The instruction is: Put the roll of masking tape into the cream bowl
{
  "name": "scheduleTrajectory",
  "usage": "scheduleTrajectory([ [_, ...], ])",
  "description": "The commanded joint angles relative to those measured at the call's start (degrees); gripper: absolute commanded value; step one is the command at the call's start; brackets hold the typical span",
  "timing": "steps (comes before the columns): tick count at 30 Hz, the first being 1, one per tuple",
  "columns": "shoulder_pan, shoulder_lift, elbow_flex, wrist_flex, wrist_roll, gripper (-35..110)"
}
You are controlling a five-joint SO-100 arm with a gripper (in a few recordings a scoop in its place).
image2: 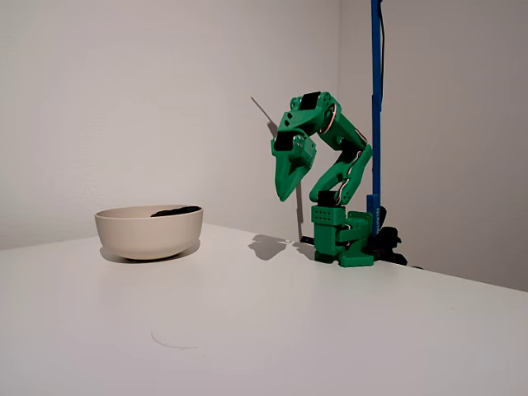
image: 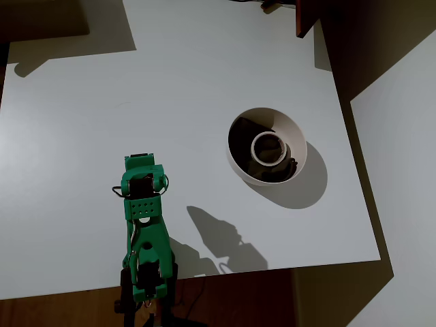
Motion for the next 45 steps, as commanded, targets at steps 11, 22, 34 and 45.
scheduleTrajectory([
  [11,-0.9,11.6,20.6,-8.6,-0.4,-8],
  [22,-0.5,20.9,33.1,-11.0,-1.8,-8],
  [34,-0.4,39.7,42.0,-3.3,-2.9,-8],
  [45,1.1,46.1,43.2,-0.2,-2.8,-8],
])
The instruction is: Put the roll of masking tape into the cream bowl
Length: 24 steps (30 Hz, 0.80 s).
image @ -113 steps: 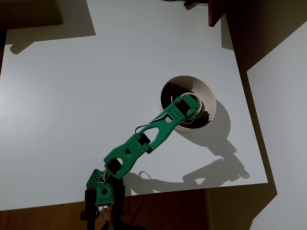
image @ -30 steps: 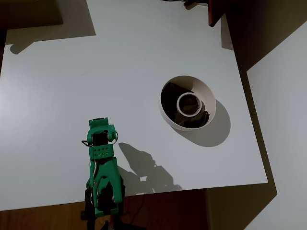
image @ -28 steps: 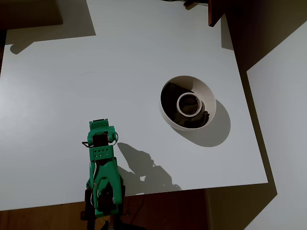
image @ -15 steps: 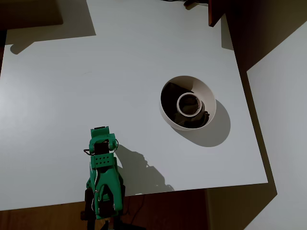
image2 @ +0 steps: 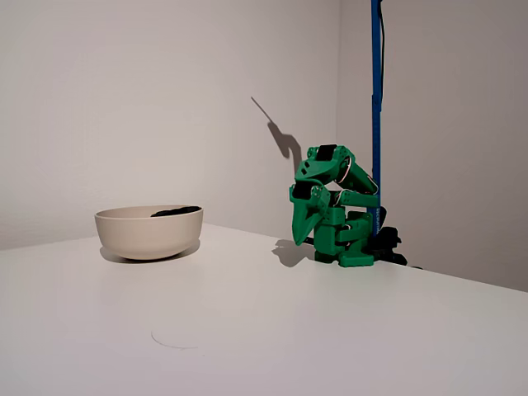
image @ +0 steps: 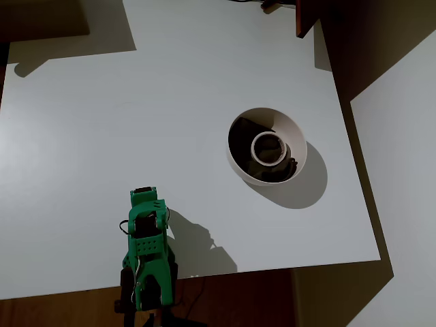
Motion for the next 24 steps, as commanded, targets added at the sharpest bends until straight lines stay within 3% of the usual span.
scheduleTrajectory([
  [1,-0.7,0.4,0.2,0.4,-0.6,-6],
  [24,-0.7,0.4,0.2,0.4,-0.6,-8],
])
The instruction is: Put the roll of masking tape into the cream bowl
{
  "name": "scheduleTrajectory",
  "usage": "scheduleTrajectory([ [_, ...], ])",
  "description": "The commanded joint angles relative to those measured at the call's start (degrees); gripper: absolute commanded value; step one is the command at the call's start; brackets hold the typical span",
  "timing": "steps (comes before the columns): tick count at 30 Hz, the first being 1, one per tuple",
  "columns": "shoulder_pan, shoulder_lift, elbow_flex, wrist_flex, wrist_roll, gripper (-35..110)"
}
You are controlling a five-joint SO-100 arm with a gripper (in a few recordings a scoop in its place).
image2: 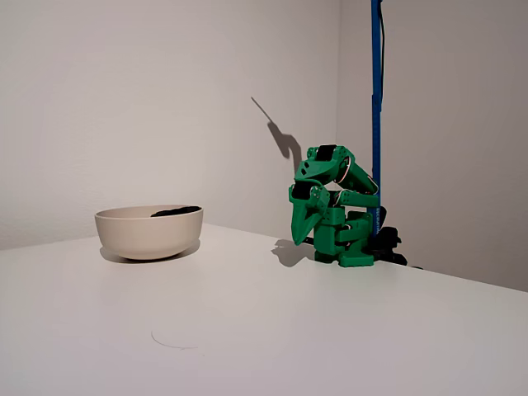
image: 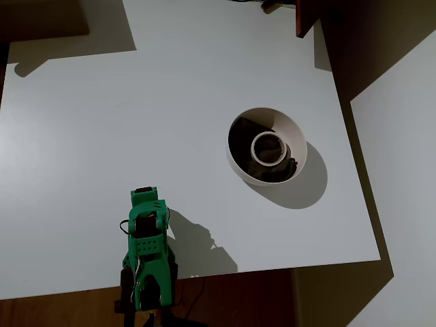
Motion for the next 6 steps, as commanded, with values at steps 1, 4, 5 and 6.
scheduleTrajectory([
  [1,-1.1,0.4,0.2,0.4,-0.5,-8],
  [4,-1.1,0.4,0.2,0.4,-0.5,-8],
  [5,-1.1,0.4,0.2,0.4,-0.5,-8],
  [6,-1.1,0.4,0.2,0.4,-0.5,-8],
])
